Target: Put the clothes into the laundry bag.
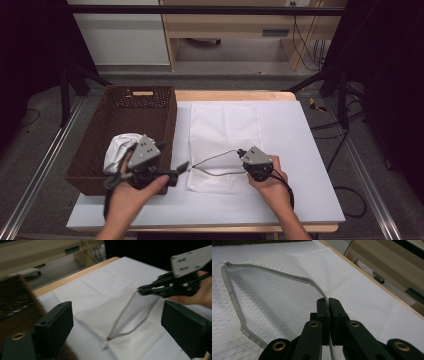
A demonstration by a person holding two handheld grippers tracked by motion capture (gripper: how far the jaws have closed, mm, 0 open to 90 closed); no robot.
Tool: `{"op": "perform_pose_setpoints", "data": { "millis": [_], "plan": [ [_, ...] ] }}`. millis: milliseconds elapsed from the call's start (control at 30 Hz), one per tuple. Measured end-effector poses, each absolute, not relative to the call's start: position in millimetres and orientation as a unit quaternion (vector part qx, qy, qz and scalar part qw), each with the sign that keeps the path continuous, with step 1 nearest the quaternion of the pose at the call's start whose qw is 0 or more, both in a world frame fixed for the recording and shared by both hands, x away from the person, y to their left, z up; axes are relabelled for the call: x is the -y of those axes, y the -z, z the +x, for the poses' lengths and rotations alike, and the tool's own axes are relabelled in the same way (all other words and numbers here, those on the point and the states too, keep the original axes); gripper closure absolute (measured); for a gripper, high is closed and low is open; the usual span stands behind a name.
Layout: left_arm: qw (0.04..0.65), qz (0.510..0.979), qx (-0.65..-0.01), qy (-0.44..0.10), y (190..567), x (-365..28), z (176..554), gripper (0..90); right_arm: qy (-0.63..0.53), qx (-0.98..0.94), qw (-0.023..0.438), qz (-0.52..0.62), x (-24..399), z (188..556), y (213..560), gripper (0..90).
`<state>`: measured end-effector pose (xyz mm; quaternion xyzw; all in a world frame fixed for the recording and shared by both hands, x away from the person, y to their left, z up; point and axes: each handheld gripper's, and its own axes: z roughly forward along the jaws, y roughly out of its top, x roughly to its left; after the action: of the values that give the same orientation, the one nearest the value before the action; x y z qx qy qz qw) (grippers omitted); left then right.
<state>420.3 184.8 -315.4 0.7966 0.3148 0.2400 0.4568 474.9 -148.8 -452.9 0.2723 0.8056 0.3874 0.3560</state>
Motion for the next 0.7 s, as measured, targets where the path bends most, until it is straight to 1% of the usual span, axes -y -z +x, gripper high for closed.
{"op": "perform_pose_setpoints", "data": {
  "millis": [67, 133, 233, 367, 467, 600, 700],
  "plan": [
    [0.427, 0.810, -0.315, -0.250, 300.8, -200.9, 430.5, 10.4, -0.389, -0.805, 0.356, 0.272, 148.2, 474.4, 452.2, 87.5],
    [0.396, 0.819, -0.329, -0.252, 291.6, -217.6, 442.0, 7.0, -0.389, -0.806, 0.356, 0.270, 147.7, 474.0, 452.1, 87.4],
    [0.354, 0.835, -0.351, -0.236, 291.8, -242.3, 464.2, 6.2, -0.390, -0.806, 0.354, 0.269, 147.5, 473.9, 452.0, 87.3],
    [0.306, 0.845, -0.383, -0.211, 312.2, -265.3, 492.5, 5.0, -0.394, -0.805, 0.354, 0.267, 148.4, 473.6, 451.3, 87.1],
    [0.298, 0.851, -0.393, -0.180, 331.4, -276.6, 513.1, 4.0, -0.396, -0.804, 0.352, 0.268, 149.8, 473.5, 451.2, 87.0],
    [0.283, 0.850, -0.409, -0.177, 351.2, -286.9, 534.8, 4.7, -0.398, -0.805, 0.350, 0.268, 151.6, 474.0, 451.8, 86.7],
    [0.280, 0.845, -0.427, -0.159, 361.5, -289.4, 544.9, 4.8, -0.399, -0.804, 0.349, 0.268, 153.0, 473.7, 451.4, 86.6]
  ]
}}
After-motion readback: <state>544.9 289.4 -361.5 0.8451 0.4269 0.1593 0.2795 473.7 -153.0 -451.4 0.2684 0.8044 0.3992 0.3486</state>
